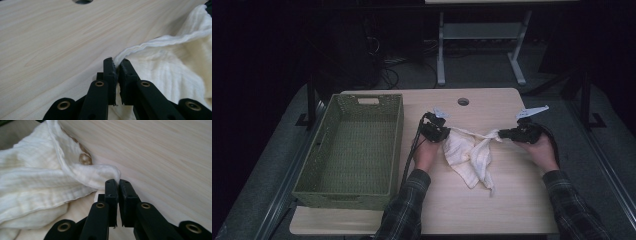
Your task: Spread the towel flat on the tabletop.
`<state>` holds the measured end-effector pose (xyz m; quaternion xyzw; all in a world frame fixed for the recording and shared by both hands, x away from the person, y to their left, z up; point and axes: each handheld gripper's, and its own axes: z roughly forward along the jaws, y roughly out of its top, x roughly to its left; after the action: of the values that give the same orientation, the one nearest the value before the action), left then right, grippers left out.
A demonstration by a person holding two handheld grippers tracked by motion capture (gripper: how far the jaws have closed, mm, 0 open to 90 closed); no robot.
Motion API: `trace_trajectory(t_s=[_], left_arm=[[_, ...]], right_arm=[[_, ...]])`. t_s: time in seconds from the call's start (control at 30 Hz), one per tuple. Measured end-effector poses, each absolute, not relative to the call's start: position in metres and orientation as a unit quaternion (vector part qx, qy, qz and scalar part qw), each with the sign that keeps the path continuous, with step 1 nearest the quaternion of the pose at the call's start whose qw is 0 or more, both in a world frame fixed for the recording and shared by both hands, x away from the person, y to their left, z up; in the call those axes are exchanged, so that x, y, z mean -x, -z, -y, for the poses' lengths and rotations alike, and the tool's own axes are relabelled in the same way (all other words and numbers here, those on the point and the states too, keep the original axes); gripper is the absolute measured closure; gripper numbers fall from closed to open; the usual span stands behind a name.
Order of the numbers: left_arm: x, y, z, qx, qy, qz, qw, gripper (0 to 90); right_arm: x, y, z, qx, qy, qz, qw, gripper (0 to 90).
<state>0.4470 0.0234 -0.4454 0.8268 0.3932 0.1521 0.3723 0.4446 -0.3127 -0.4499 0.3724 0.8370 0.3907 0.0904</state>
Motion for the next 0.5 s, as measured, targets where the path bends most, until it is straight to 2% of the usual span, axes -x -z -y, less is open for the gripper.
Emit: trace_trajectory(t_s=[0.1, 0.3, 0.4, 0.5], left_arm=[[-0.452, 0.452, -0.025, -0.829, -0.150, -0.401, 0.359, 79.8], [-0.446, 0.446, -0.029, -0.833, -0.154, -0.402, 0.348, 60.6], [-0.435, 0.436, -0.029, -0.835, -0.154, -0.392, 0.354, 55.4], [-0.421, 0.428, -0.029, -0.840, -0.149, -0.377, 0.362, 54.7]], right_arm=[[-0.451, 0.455, 0.315, -0.386, -0.380, -0.835, 0.095, 80.4], [-0.445, 0.447, 0.320, -0.386, -0.387, -0.830, 0.109, 76.2], [-0.435, 0.440, 0.320, -0.379, -0.401, -0.827, 0.103, 76.1], [-0.420, 0.437, 0.315, -0.361, -0.408, -0.832, 0.101, 75.6]])
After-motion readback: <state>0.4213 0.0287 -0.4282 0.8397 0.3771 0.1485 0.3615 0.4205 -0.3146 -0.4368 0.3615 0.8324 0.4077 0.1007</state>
